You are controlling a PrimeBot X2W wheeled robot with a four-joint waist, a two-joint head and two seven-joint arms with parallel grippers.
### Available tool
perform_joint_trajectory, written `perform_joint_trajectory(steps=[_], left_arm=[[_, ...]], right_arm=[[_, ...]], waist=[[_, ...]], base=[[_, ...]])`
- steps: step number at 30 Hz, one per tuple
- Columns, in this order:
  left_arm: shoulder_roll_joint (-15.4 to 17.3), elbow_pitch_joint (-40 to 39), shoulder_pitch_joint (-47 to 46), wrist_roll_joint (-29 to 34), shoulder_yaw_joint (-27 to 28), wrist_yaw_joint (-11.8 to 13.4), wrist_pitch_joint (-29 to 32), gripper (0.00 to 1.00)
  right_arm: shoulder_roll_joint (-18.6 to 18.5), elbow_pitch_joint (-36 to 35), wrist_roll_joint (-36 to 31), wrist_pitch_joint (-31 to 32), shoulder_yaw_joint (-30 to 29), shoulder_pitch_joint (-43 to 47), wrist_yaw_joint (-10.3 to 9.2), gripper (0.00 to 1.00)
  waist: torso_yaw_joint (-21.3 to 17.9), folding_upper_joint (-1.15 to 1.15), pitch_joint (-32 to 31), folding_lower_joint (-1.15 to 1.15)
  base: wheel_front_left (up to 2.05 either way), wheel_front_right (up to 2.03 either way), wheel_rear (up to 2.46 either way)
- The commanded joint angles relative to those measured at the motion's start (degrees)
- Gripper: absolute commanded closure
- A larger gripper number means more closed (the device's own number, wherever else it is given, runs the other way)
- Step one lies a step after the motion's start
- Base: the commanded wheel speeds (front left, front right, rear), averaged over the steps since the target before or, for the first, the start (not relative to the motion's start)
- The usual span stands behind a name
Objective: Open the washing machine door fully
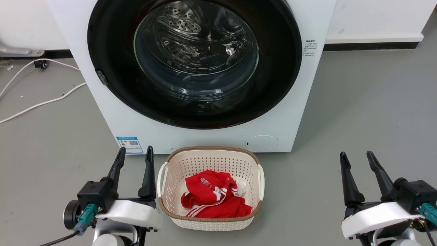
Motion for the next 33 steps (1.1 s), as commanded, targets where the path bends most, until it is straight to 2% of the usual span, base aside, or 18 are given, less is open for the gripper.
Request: perform_joint_trajectory(steps=[1, 12, 33], left_arm=[[0.4, -0.4, -0.6, 1.2, -0.1, 0.2, -0.5, 0.0], [0.7, -0.4, -0.6, 6.6, -1.1, 1.6, -1.7, 0.0], [0.6, -0.4, -0.4, 13.3, -2.2, 2.1, -3.6, 0.0]], right_arm=[[0.1, -0.7, -1.4, -0.4, 0.1, 0.3, -0.02, 0.0], [0.2, -1.1, -6.1, -1.0, 0.5, 0.7, -0.02, 0.0], [0.3, -1.1, -10.5, -2.4, 0.0, 2.3, -0.02, 0.0]], waist=[[0.0, 0.0, 0.0, 0.0], [0.1, 0.0, 0.0, 0.0], [0.6, 0.0, -0.1, 0.0]], base=[[0.0, 0.0, 0.0], [0.0, 0.0, 0.0], [0.0, 0.0, 0.0]])
